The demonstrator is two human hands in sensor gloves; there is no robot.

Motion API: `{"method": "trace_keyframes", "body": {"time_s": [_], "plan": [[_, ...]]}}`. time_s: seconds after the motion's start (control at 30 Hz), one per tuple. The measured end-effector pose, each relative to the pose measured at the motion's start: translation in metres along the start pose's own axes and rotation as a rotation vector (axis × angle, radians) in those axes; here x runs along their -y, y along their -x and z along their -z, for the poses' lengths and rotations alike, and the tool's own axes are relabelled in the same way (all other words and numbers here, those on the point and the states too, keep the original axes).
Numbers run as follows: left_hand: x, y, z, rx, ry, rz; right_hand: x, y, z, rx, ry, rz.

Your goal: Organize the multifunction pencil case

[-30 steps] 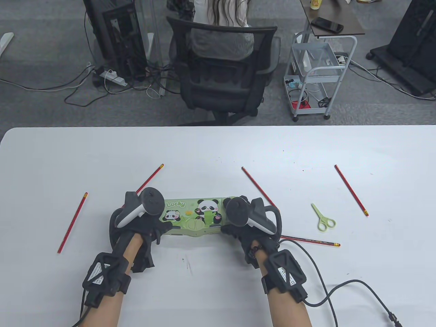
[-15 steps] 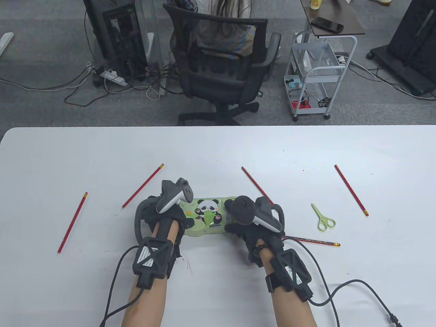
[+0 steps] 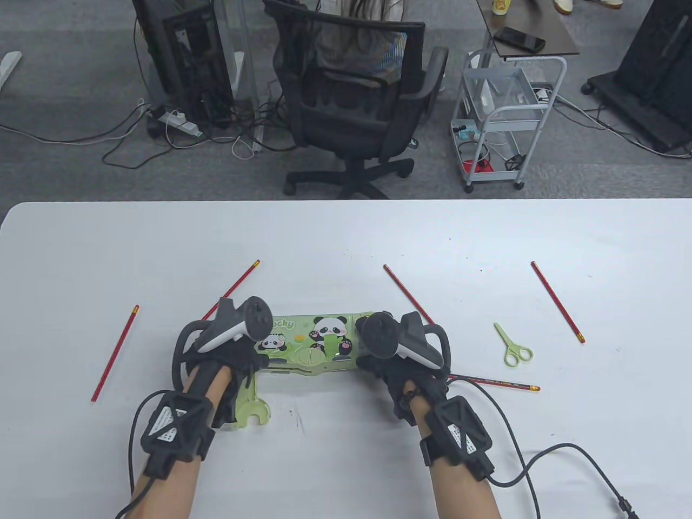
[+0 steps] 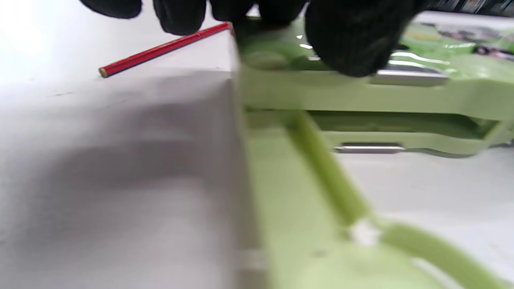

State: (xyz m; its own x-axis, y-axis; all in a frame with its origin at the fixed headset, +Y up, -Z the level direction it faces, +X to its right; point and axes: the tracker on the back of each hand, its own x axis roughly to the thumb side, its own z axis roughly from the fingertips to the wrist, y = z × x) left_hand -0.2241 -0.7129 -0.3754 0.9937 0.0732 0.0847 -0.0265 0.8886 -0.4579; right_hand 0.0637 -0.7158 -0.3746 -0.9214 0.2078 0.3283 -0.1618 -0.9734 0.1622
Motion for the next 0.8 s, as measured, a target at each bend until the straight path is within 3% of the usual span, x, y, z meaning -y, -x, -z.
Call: {"method": "trace_keyframes", "body": {"time_s": [0.13, 0.37, 0.43, 0.5, 0.67, 0.8], "plan": [[0.016, 0.029, 0.000, 0.097, -0.060, -0.200, 0.000, -0.001, 0.000, -0.003, -0.002, -0.013], [0.033, 0.046, 0.001, 0.185, -0.149, -0.342, 0.000, -0.004, 0.000, -0.001, -0.009, -0.035], [0.031, 0.045, 0.000, 0.168, -0.115, -0.321, 0.000, -0.005, -0.002, -0.001, -0.018, -0.048], [0.030, 0.043, 0.000, 0.164, -0.149, -0.292, 0.002, -0.006, -0.004, 0.000, -0.016, -0.084], [0.029, 0.044, -0.001, 0.168, -0.139, -0.289, 0.031, 0.014, -0.027, -0.063, 0.036, -0.143], [0.029, 0.044, -0.001, 0.169, -0.138, -0.290, 0.060, 0.063, -0.047, -0.215, 0.049, -0.257]]}}
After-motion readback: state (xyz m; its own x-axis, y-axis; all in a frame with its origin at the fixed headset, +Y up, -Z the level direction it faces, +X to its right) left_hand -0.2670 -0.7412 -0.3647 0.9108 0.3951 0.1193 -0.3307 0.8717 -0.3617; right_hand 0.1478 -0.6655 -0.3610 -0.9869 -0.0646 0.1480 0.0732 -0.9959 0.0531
